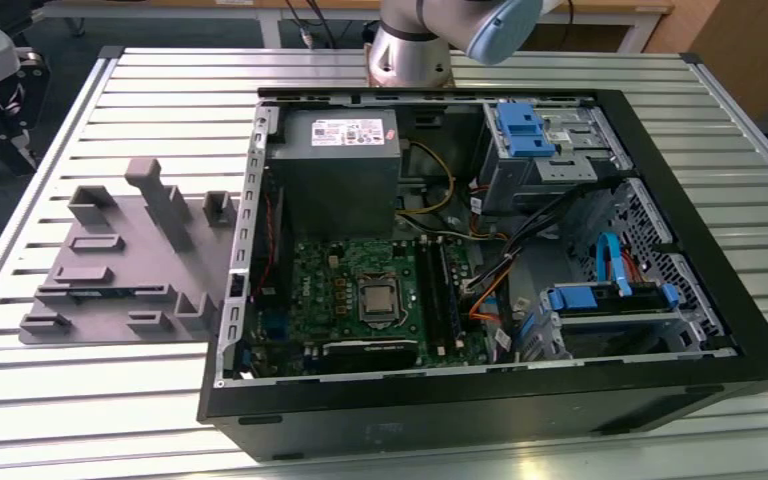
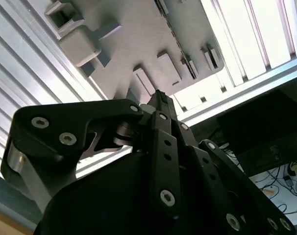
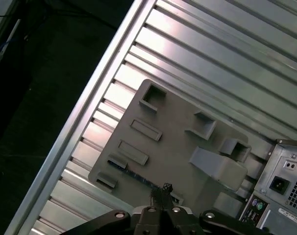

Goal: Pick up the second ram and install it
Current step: 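Pick up the second ram and move it above second insertion slot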

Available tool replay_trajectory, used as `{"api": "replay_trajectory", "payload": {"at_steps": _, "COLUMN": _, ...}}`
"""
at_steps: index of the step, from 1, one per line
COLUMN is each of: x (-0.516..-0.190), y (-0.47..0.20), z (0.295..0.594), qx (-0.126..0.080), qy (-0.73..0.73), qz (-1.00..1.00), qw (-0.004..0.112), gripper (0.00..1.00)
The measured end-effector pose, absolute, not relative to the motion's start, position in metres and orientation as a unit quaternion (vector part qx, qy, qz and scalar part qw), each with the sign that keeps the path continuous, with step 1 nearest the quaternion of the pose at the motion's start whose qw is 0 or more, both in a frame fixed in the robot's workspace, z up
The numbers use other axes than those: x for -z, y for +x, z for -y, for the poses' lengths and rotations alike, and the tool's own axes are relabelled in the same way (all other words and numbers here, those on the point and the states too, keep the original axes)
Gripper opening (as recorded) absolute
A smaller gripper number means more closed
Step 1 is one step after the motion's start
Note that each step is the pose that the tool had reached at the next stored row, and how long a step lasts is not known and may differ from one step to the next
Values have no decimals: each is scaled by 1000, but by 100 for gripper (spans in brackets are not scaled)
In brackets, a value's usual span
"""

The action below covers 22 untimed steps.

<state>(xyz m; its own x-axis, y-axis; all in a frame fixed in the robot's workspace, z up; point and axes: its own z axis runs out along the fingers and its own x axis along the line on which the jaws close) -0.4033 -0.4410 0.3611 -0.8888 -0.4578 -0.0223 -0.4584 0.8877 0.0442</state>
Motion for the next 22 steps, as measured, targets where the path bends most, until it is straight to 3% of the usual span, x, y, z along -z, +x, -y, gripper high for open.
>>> {"api": "replay_trajectory", "payload": {"at_steps": 22, "x": -361, "y": -403, "z": 441, "qx": -24, "qy": -273, "qz": -962, "qw": 5, "gripper": 11}}
